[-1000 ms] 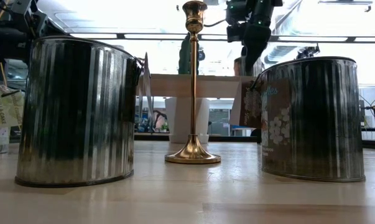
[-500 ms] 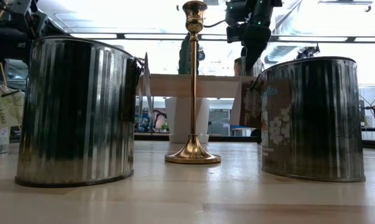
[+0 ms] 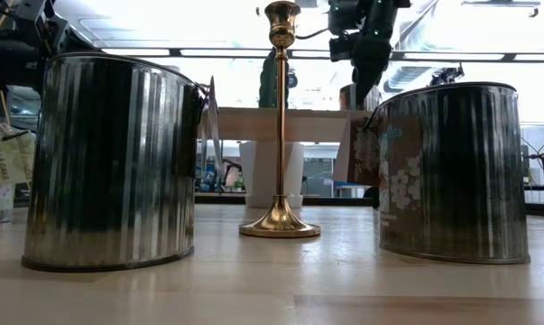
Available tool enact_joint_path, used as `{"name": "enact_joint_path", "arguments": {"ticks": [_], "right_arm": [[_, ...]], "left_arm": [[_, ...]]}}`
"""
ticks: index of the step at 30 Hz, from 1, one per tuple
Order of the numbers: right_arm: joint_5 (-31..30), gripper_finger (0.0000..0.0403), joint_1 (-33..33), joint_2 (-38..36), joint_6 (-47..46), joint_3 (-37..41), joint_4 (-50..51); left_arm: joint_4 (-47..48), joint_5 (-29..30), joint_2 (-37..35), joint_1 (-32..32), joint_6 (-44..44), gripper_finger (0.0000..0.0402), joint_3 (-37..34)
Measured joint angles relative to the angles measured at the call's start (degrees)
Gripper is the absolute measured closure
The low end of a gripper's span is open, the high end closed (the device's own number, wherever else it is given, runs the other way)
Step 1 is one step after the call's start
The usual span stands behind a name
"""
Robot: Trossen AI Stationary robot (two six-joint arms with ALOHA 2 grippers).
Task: Pick & Place candle stick holders
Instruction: Put the silver scented candle can on the shelf
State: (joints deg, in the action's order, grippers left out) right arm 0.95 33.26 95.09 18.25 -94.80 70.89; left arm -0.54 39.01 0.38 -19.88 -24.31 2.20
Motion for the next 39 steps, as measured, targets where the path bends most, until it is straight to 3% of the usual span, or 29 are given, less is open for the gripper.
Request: {"name": "enact_joint_path", "arguments": {"ticks": [39], "right_arm": [[-1.9,0.0004,-0.6,-6.2,-0.4,0.0,-0.7]], "left_arm": [[0.0,0.0,0.0,0.0,0.0,0.0156,0.0]]}}
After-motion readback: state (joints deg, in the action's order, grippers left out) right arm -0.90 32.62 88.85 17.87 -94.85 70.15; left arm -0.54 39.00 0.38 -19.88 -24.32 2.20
